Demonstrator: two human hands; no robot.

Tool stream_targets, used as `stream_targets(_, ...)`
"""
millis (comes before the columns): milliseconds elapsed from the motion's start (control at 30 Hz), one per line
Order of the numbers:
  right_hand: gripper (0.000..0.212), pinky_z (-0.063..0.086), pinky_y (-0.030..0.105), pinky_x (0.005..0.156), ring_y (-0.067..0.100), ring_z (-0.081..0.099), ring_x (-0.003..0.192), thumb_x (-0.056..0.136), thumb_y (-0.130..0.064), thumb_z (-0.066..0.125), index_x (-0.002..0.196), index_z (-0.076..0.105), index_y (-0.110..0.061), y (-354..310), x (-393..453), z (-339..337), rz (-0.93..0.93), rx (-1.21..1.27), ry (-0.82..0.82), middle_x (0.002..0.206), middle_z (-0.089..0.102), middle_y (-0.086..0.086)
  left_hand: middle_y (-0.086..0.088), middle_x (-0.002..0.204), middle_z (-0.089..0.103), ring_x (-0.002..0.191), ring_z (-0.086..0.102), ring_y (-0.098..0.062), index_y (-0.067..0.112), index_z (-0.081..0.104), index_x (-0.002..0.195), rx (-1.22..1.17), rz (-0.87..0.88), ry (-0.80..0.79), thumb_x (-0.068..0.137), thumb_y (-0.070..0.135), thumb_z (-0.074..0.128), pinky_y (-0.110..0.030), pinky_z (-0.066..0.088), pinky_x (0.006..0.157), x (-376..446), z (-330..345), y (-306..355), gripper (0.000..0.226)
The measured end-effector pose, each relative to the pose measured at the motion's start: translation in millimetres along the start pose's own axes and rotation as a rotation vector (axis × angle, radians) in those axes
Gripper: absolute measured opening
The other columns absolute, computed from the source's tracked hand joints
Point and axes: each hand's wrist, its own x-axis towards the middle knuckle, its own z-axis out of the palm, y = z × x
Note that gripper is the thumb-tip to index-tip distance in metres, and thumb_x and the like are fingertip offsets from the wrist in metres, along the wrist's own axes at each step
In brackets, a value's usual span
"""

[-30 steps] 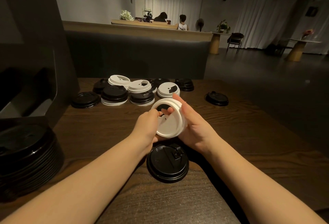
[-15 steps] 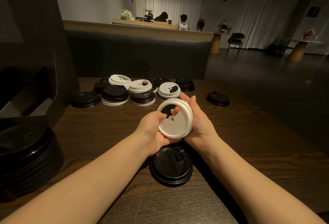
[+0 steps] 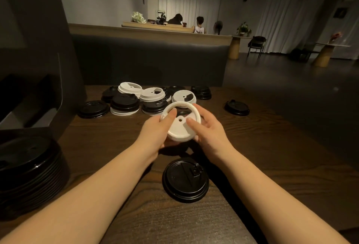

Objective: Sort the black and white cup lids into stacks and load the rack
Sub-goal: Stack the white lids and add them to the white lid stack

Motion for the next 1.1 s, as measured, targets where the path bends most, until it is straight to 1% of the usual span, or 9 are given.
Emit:
stream_targets(100, 0.037, 0.055, 0.043, 0.089, 0.030, 0.064, 0.110, 0.094, -0.008, 0.056, 0.130, 0.055, -0.014, 5.4, -2.4, -0.6, 0.002, -0.021, -0.006, 0.121, 0.064, 0.015, -0.003, 0.091, 0.070, 0.076, 0.068, -0.010, 0.014, 0.066, 0.102, 0.073, 0.091, -0.092, 0.090, 0.021, 0.063, -0.020, 0.056, 0.055, -3.2, -7.0, -4.5, 0.014)
stream_targets(233, 0.037, 0.054, 0.044, 0.090, 0.031, 0.063, 0.110, 0.091, -0.020, 0.057, 0.128, 0.057, -0.013, 5.5, -2.1, -3.6, 0.079, 0.065, -0.082, 0.121, 0.064, 0.017, -0.008, 0.104, 0.068, 0.088, 0.066, -0.016, 0.013, 0.062, 0.115, 0.090, 0.093, -0.087, 0.089, 0.009, 0.064, -0.022, 0.057, 0.059, 2.6, -9.8, -9.5, 0.026)
stream_targets(400, 0.046, 0.056, 0.040, 0.087, 0.023, 0.064, 0.108, 0.088, 0.006, 0.054, 0.126, 0.053, -0.020, 2.3, -4.2, -1.1, 0.066, -0.096, 0.008, 0.120, 0.063, 0.009, -0.008, 0.116, 0.065, 0.102, 0.065, -0.022, 0.017, 0.061, 0.122, 0.175, 0.127, -0.063, 0.085, 0.013, 0.070, -0.032, 0.058, 0.075, 10.7, -15.6, -15.8, 0.039)
stream_targets(533, 0.049, 0.056, 0.039, 0.087, 0.020, 0.065, 0.107, 0.087, 0.004, 0.055, 0.130, 0.052, -0.019, -10.6, -6.8, 5.8, 0.044, -0.188, -0.003, 0.120, 0.064, 0.007, -0.005, 0.112, 0.065, 0.097, 0.064, -0.017, 0.016, 0.060, 0.123, 0.243, 0.192, -0.017, 0.085, 0.014, 0.069, -0.014, 0.050, 0.053, 3.3, -15.0, -4.0, 0.039)
stream_targets(633, 0.047, 0.058, 0.033, 0.080, 0.018, 0.066, 0.103, 0.087, 0.001, 0.056, 0.129, 0.053, -0.019, -26.2, -7.1, 18.6, 0.053, -0.200, -0.051, 0.118, 0.064, 0.005, -0.004, 0.106, 0.068, 0.093, 0.066, -0.018, 0.015, 0.062, 0.119, 0.248, 0.185, -0.004, 0.086, 0.018, 0.069, -0.018, 0.050, 0.052, -9.6, -26.7, 15.4, 0.034)
stream_targets(767, 0.040, 0.055, 0.022, 0.065, 0.009, 0.069, 0.089, 0.089, 0.002, 0.053, 0.125, 0.055, -0.017, -42.9, -14.7, 55.1, 0.044, -0.186, -0.136, 0.108, 0.065, 0.001, -0.004, 0.107, 0.068, 0.093, 0.065, -0.017, 0.015, 0.064, 0.117, 0.290, 0.222, 0.043, 0.088, 0.021, 0.067, -0.013, 0.047, 0.048, -37.7, -58.5, 39.0, 0.030)
stream_targets(933, 0.043, 0.054, 0.041, 0.090, 0.022, 0.062, 0.110, 0.082, -0.009, 0.058, 0.124, 0.058, -0.017, -60.8, -26.7, 112.8, -0.058, -0.243, -0.182, 0.120, 0.062, 0.008, 0.000, 0.111, 0.066, 0.097, 0.063, -0.015, 0.018, 0.061, 0.121, 0.340, 0.291, 0.162, 0.087, 0.028, 0.068, -0.019, 0.051, 0.060, -75.5, -100.9, 65.5, 0.035)
stream_targets(1000, 0.037, 0.054, 0.036, 0.086, 0.022, 0.061, 0.110, 0.085, -0.006, 0.058, 0.119, 0.059, -0.020, -67.8, -32.0, 135.4, -0.086, -0.269, -0.213, 0.115, 0.063, 0.006, -0.001, 0.112, 0.065, 0.099, 0.062, -0.017, 0.017, 0.060, 0.122, 0.351, 0.306, 0.206, 0.087, 0.031, 0.068, -0.021, 0.055, 0.066, -89.4, -118.5, 73.1, 0.038)
stream_targets(1100, 0.042, 0.054, 0.034, 0.085, 0.021, 0.057, 0.111, 0.089, -0.004, 0.056, 0.128, 0.051, -0.019, -73.3, -38.4, 167.3, -0.076, -0.278, -0.223, 0.115, 0.059, 0.003, -0.005, 0.112, 0.067, 0.103, 0.063, -0.022, 0.015, 0.062, 0.122, 0.318, 0.306, 0.251, 0.085, 0.031, 0.069, -0.031, 0.054, 0.076, -106.7, -146.6, 79.6, 0.041)
